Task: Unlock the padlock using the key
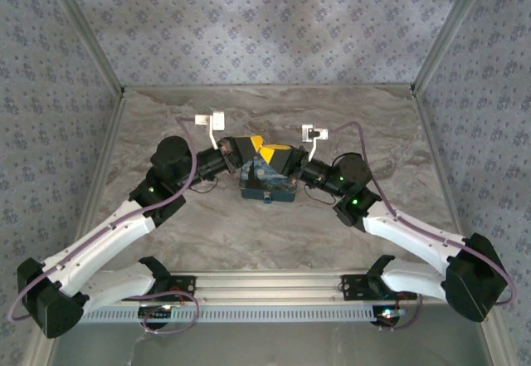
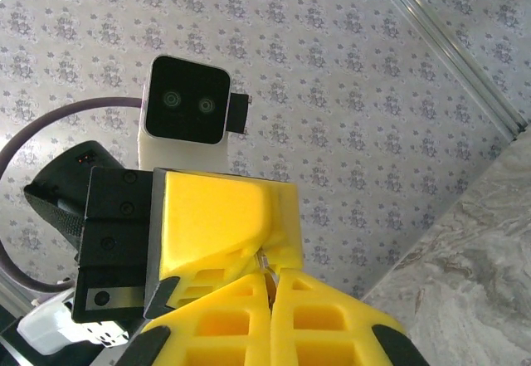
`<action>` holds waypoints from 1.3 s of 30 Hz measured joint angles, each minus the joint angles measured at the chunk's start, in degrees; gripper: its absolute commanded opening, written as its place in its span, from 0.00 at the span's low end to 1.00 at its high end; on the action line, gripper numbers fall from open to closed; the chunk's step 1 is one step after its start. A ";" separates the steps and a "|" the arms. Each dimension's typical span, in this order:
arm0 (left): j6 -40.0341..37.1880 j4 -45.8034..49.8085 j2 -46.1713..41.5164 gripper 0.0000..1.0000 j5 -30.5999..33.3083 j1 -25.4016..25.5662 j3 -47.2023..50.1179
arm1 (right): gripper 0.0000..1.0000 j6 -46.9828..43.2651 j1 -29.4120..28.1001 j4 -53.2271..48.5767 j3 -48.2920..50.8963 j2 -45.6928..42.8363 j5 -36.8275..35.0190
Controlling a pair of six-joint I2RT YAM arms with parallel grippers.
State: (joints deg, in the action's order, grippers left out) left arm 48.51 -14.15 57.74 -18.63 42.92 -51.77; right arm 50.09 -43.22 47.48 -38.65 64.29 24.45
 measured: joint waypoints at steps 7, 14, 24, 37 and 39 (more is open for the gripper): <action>0.00 -0.07 0.00 0.00 0.02 0.00 0.09 | 0.00 -0.17 0.00 -0.09 0.02 -0.02 -0.04; -0.07 0.87 -0.50 0.34 0.33 0.24 0.09 | 0.00 -1.11 0.00 -1.49 0.04 -1.38 0.00; -0.02 2.34 -2.62 0.42 1.62 0.22 0.09 | 0.00 -1.73 0.22 -2.40 0.66 -4.15 -0.02; -0.81 5.49 -4.15 0.69 3.13 -0.17 0.09 | 0.00 -2.60 1.33 -5.75 1.36 -6.29 -0.46; -1.05 7.19 -4.81 0.75 3.80 -0.33 0.11 | 0.00 -3.23 2.19 -8.26 1.36 -7.72 -0.81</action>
State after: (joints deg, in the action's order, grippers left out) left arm 47.46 -6.96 52.93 -14.83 42.59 -51.66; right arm 46.85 -41.04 39.22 -37.30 56.58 23.64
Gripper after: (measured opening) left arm 0.700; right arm 0.065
